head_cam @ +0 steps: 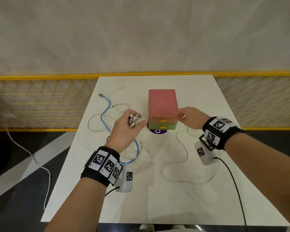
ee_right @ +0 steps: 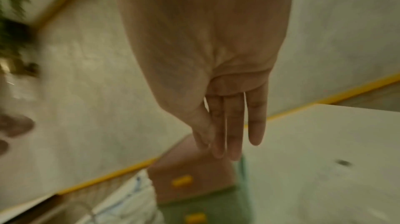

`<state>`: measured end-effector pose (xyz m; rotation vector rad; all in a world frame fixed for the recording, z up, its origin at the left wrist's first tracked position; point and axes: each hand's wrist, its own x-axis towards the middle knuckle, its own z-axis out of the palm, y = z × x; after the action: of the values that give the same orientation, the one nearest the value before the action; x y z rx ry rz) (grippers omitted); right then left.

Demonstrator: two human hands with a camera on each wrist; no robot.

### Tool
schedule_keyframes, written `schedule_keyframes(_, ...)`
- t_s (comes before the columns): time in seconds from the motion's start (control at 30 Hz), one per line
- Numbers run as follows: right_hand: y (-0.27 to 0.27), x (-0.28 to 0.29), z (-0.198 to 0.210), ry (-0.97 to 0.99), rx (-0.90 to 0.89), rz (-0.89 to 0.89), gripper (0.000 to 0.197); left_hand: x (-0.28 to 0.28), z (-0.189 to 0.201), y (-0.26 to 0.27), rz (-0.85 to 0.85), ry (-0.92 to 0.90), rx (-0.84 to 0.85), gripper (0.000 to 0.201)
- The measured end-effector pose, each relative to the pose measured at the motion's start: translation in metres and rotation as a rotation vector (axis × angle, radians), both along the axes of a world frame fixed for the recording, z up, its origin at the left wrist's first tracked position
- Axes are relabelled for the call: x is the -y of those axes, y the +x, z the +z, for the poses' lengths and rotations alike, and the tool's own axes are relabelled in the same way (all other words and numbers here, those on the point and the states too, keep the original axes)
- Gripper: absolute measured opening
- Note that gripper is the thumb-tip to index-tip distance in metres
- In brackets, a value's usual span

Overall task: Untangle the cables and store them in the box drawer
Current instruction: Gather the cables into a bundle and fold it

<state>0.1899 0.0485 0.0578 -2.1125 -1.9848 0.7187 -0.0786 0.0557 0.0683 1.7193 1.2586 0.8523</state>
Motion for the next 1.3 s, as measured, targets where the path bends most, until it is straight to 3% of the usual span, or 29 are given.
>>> schedule_keyframes(0.17, 0.061, 0.041, -0.058, -0.152, 0.093, -0.274, 0.029, 0.000, -0.008, 0.035, -0.023, -0.005, -0.028, 0.020)
schedule_keyframes(0.27, 0.071, 0.057, -0.086, -0.200, 0.102, -0.349, 0.030, 0.002, -0.008, 0.057, -0.052, 0.000, 0.000, 0.017)
schedule_keyframes(0.47, 0.068, 0.053, -0.116, 0.027, 0.012, -0.516, 0.034, 0.008, -0.010, 0.082, -0.074, -0.028, -0.007, 0.020)
schedule_keyframes(0.57, 0.072, 0.039, -0.119, 0.037, -0.014, -0.438, 0.044, 0.013, -0.013, 0.084, -0.072, -0.042, -0.010, 0.017)
schedule_keyframes(0.7, 0.067, 0.023, -0.124, -0.050, 0.024, -0.197, 0.034, 0.019, -0.017, 0.085, -0.055, -0.065, 0.028, 0.017)
schedule_keyframes(0.87, 0.058, 0.028, -0.133, 0.060, 0.079, -0.242, 0.026, 0.024, -0.022, 0.083, -0.052, -0.053, 0.026, 0.012)
schedule_keyframes(1.0, 0.051, 0.038, -0.117, 0.363, -0.075, -0.302, 0.017, 0.024, -0.016, 0.075, -0.025, -0.063, 0.031, 0.013)
schedule_keyframes(1.13, 0.027, 0.051, -0.070, 0.702, -0.327, -0.274, 0.004, 0.021, -0.005, 0.067, -0.001, -0.050, 0.093, 0.019)
schedule_keyframes(1.3, -0.030, 0.070, -0.006, 0.791, -0.674, -0.192, 0.012, 0.026, 0.023, 0.068, 0.031, -0.105, 0.223, 0.009)
